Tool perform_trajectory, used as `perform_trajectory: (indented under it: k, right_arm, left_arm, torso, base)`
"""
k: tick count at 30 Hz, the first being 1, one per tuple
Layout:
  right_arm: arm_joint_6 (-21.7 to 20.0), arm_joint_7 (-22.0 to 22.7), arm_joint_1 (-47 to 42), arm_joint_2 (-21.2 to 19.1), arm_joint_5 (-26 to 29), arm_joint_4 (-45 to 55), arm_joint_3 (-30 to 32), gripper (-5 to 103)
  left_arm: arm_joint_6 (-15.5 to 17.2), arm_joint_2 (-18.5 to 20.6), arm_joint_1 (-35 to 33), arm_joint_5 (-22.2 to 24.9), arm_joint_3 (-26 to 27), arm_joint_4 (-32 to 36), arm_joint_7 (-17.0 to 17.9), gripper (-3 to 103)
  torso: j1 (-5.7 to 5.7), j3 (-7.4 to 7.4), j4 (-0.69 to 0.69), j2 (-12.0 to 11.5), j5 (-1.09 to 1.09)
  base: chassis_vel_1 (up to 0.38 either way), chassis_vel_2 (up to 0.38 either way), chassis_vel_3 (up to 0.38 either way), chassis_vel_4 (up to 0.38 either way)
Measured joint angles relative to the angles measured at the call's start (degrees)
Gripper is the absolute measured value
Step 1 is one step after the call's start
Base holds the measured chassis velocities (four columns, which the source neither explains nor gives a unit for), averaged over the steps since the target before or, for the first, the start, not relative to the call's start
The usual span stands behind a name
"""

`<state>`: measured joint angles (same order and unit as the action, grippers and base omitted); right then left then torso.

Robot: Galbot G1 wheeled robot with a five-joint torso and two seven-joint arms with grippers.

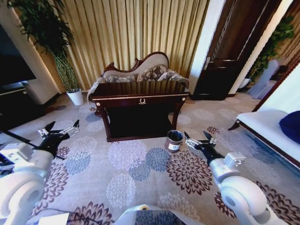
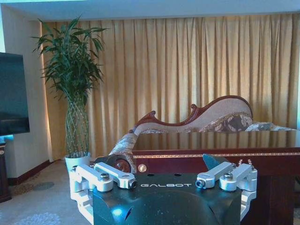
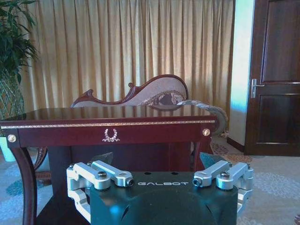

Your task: Move to the front of the table and place the trash on the table into the trash bin.

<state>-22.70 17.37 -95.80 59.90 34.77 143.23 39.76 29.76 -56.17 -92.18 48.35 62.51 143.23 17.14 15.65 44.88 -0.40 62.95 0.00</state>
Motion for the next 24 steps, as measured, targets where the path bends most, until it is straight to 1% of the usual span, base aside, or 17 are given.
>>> perform_trajectory:
  k: [4, 9, 13, 20, 24]
  right_arm:
    - [0.1, 0.0, -0.3, 0.0, 0.0, 0.0, 0.0, 100]
    - [2.1, -0.3, -0.7, 0.0, -0.7, 0.0, -0.2, 100]
    - [4.0, -0.3, -0.8, -0.1, -1.8, 0.0, -0.4, 100]
    - [4.2, -0.1, -0.6, -0.6, -2.1, 0.0, -0.1, 100]
    - [5.1, 0.2, -0.3, -0.9, -2.0, 0.0, -0.3, 100]
  left_arm:
    - [-0.1, -0.1, 0.0, 0.0, 0.0, 0.0, 0.0, 100]
    - [-0.1, -0.6, 0.0, -0.4, -0.5, 0.0, -0.1, 100]
    - [-0.2, -1.1, 0.0, -1.2, -1.4, 0.0, 0.0, 100]
    - [-0.2, -1.3, 0.0, -1.6, -2.2, 0.0, 0.1, 100]
    - [-0.5, -1.3, 0.1, -1.8, -3.1, 0.0, 0.6, 100]
  torso:
    - [0.00, 0.00, -0.01, 0.0, 0.00]
    - [-0.03, -0.02, -0.01, 0.0, 0.00]
    - [-0.03, -0.02, 0.00, 0.0, 0.00]
    - [0.03, 0.01, -0.02, 0.0, 0.00]
    - [0.00, -0.01, 0.00, 0.0, 0.00]
  base:
    - [0.140, -0.159, -0.153, 0.160]
    - [0.136, -0.139, -0.145, 0.112]
    - [0.029, -0.029, -0.027, 0.029]
    - [0.000, 0.000, 0.000, 0.000]
    - [0.000, 0.000, 0.000, 0.000]
